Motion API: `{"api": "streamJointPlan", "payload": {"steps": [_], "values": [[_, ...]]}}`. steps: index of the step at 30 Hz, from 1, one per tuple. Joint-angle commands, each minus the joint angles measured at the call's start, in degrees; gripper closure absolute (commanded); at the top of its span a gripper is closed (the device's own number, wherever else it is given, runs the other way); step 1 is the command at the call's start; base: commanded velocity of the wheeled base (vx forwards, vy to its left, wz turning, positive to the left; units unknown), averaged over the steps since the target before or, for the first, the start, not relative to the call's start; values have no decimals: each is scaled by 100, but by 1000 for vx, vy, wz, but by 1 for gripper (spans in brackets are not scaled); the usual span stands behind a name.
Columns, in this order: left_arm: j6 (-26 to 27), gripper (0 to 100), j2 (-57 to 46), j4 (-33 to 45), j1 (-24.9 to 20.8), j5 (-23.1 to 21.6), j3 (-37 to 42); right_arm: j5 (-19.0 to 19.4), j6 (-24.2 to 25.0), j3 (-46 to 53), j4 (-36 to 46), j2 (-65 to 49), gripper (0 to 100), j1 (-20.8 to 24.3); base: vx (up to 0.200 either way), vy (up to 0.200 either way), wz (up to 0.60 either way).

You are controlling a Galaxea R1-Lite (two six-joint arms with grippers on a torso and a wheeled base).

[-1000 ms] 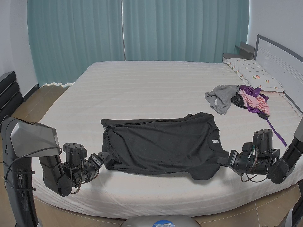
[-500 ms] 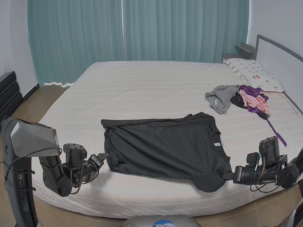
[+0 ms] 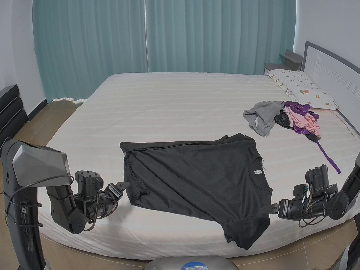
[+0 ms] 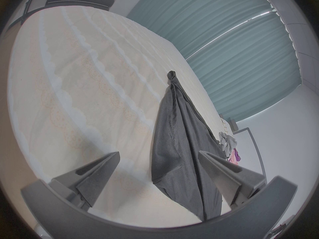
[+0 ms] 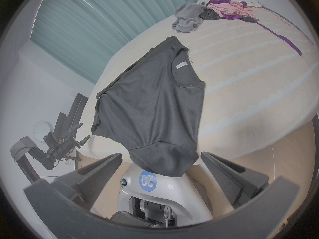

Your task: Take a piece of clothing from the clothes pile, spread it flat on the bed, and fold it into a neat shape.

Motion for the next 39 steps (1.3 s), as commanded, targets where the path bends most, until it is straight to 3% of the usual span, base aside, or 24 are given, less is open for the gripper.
{"api": "streamJointPlan", "payload": {"steps": [1,17,18,36,39], "values": [[-2,0,1,-4,1,1,0,1,-69,-245,-16,708,0,-283,0,0,0],[-2,0,1,-4,1,1,0,177,28,-913,-684,1851,0,-547,0,0,0],[-2,0,1,-4,1,1,0,194,28,-957,-684,1868,100,-547,0,0,0],[-2,0,1,-4,1,1,9,142,81,-1150,-711,1939,100,-801,0,0,0],[-2,0,1,-4,1,1,9,159,388,-1141,-781,1596,100,-907,0,0,0]]}}
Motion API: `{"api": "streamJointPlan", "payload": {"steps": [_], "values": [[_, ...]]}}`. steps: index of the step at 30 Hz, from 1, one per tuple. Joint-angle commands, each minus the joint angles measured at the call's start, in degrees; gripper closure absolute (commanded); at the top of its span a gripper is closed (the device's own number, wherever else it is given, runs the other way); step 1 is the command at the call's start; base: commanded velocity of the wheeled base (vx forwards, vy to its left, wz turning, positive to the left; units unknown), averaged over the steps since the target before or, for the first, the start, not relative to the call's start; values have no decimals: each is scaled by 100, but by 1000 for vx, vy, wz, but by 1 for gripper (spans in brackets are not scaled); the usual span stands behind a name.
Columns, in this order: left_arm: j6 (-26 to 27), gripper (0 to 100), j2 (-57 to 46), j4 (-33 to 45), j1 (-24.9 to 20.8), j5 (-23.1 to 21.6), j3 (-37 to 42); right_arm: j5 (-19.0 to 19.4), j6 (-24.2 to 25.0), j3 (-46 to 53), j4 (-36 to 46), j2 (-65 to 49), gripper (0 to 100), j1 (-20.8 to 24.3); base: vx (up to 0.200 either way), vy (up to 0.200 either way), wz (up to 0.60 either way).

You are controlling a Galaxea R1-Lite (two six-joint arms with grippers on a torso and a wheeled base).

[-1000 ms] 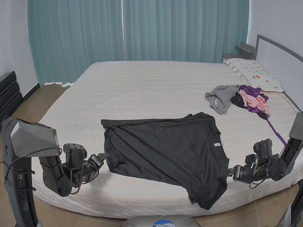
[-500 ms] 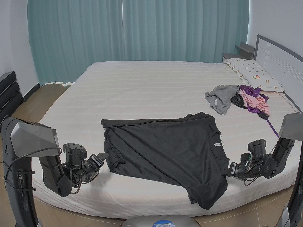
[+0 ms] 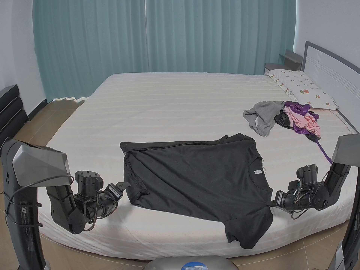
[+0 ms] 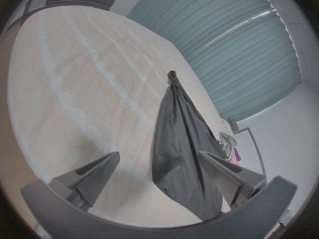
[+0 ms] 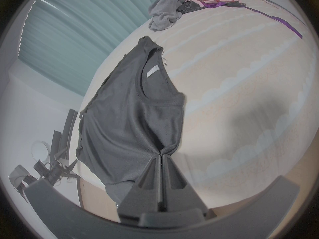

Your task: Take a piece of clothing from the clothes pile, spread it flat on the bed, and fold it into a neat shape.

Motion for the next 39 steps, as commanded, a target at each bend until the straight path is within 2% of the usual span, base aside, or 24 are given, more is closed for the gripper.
{"api": "streamJointPlan", "payload": {"steps": [1,9,17,18,22,26,32,36,39], "values": [[-2,0,1,-10,1,1,0,17,247,7,-97,-381,100,-125,0,0,0],[15,0,1,-2,1,1,-9,-1,203,7,-140,-443,100,-309,0,0,0],[376,0,89,-2,-52,1,-9,25,168,-28,-132,-329,100,-380,0,0,0],[411,0,89,7,-87,1,-26,34,168,-37,-132,-311,0,-406,0,0,0],[490,0,98,-2,-201,27,-97,78,177,-45,-140,-302,0,-441,0,0,0],[587,0,98,51,-395,238,-211,192,212,-37,-140,-346,0,-450,0,0,0],[1237,0,168,78,-535,493,-369,227,247,-19,-140,-355,0,-450,0,0,0],[1597,0,159,359,-535,721,-791,227,265,34,-140,-425,0,-450,0,0,0],[1624,0,150,552,-588,915,-1186,227,273,51,-140,-460,0,-450,0,0,0]]}}
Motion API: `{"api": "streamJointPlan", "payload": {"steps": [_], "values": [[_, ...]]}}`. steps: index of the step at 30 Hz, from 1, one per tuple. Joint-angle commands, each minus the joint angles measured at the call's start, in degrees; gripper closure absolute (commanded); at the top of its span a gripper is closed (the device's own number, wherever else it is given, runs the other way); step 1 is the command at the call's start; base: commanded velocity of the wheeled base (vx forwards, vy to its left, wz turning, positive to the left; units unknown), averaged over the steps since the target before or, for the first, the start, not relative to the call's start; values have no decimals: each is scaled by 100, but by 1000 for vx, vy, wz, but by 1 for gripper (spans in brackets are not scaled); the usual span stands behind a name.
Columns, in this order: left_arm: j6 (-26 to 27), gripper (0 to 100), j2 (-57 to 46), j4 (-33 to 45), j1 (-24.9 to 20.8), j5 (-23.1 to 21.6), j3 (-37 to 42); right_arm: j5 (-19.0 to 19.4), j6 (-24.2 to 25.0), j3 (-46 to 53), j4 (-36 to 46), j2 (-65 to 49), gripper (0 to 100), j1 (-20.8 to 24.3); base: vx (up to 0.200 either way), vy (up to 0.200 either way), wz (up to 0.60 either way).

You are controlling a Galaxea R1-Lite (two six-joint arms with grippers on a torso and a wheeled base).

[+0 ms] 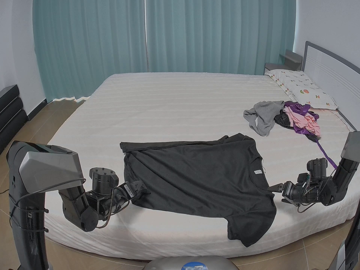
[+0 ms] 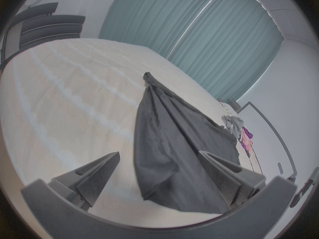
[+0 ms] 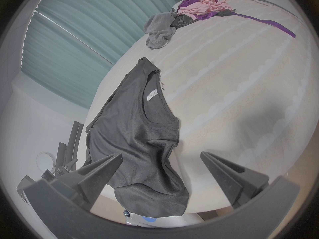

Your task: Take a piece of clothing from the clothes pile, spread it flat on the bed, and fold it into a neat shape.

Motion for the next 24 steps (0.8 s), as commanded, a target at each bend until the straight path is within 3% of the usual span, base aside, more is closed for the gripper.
{"api": "streamJointPlan", "payload": {"steps": [1,11,13,24], "values": [[66,0,2,211,-78,200,-544,1,10,35,0,-81,0,1,0,0,0],[39,0,19,264,-948,384,-1194,1,10,44,0,-73,0,10,0,0,0],[13,0,186,589,-1194,384,-1370,1,10,62,0,-73,0,19,0,0,0],[-233,0,696,1081,-1089,402,-1651,1,10,62,0,-37,0,10,0,0,0]]}}
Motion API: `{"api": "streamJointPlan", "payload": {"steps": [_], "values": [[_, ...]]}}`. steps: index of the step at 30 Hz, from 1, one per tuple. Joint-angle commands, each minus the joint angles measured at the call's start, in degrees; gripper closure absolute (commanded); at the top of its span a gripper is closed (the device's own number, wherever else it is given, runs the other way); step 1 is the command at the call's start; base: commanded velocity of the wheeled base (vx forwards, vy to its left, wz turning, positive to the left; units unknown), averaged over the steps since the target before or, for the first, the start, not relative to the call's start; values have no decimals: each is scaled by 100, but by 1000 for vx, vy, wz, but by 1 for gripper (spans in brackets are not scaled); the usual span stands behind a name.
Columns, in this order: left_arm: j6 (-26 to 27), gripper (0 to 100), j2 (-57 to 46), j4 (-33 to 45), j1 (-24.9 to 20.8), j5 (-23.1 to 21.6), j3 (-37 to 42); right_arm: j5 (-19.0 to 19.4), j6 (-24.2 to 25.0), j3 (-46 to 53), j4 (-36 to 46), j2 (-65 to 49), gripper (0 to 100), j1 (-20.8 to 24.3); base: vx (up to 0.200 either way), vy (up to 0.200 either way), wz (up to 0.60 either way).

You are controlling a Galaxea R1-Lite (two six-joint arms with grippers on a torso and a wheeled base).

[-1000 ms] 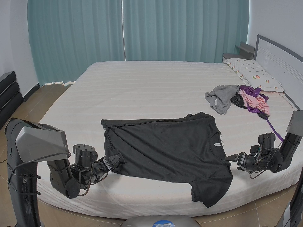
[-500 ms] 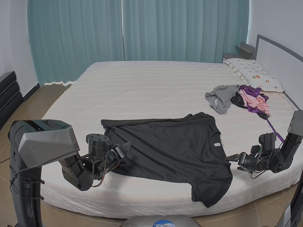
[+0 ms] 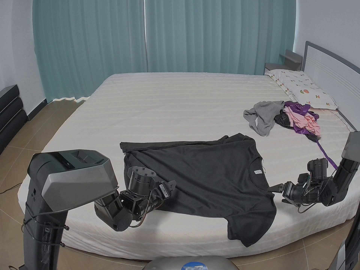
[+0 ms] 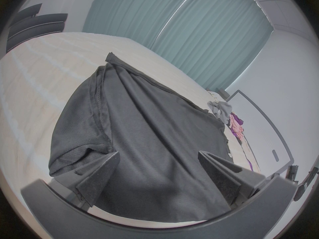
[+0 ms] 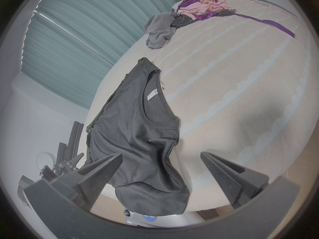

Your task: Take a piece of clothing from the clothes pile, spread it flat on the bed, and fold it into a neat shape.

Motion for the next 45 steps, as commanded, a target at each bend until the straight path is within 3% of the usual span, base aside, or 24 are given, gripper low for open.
{"api": "streamJointPlan", "payload": {"steps": [1,6,11,18,24,35,45], "values": [[-5,0,188,27,126,21,20,1,-1,1,-3,27,0,-4,0,0,0],[-5,0,179,27,451,372,82,1,-1,-8,-3,45,0,-12,0,0,0],[-14,0,-15,27,820,416,574,1,-1,1,-3,10,0,-12,0,0,0],[-23,0,-647,-52,1409,407,1409,1,-10,27,-3,19,0,-12,0,0,0],[-31,0,-1140,-61,2042,38,1972,1,-10,54,-3,-16,0,-4,0,0,0],[-251,0,-1069,-61,2138,-559,2191,1,-18,106,-3,-16,0,5,0,0,0],[-225,0,-410,-70,2182,-559,1541,10,-10,238,-12,-157,0,-4,0,0,0]]}}
